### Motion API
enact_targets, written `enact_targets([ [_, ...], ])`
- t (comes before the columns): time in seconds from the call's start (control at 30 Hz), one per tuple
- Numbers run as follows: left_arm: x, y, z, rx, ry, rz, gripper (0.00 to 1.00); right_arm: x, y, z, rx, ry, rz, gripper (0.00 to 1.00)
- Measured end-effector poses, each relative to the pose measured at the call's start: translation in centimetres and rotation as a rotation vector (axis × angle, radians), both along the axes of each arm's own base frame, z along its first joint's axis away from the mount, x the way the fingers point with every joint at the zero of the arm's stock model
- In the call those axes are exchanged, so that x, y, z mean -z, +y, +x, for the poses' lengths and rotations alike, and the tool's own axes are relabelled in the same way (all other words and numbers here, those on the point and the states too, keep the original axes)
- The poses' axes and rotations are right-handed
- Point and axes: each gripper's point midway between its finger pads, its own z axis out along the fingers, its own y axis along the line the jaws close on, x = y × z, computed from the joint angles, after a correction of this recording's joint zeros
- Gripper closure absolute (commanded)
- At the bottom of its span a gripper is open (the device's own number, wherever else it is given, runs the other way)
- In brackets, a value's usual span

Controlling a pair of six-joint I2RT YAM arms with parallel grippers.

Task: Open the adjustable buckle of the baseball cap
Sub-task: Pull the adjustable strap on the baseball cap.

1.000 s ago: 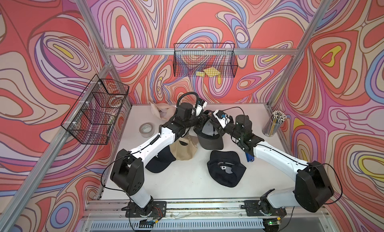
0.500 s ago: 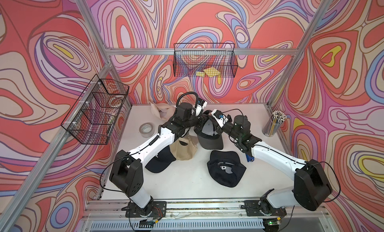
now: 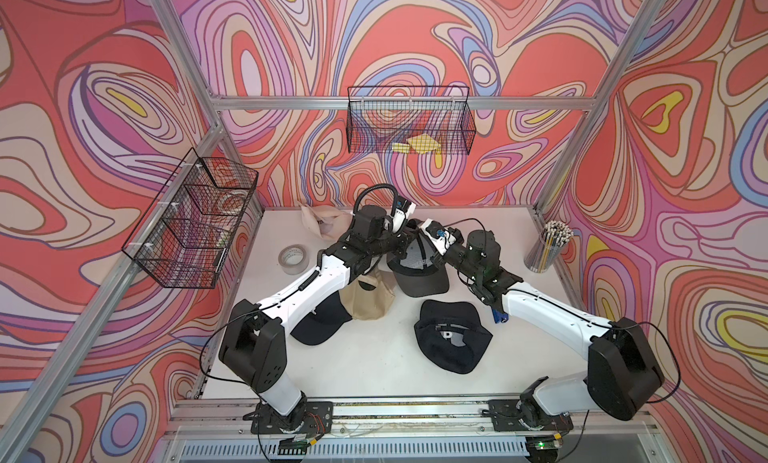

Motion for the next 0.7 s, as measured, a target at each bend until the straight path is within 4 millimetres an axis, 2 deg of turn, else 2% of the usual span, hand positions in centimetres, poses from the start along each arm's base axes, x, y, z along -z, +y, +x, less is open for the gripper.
enact_targets([
  [0.33,0.0,-0.1,-0.2,0.002,0.015,-0.013,1.0,-0.4,-0.5,0.3,0.04,-0.044,0.025,1.0],
  [0.7,1.6,-0.2,-1.3,0.018,0.077,-0.023,1.0,-1.3,-3.0,1.6,0.208,-0.115,0.078,1.0],
])
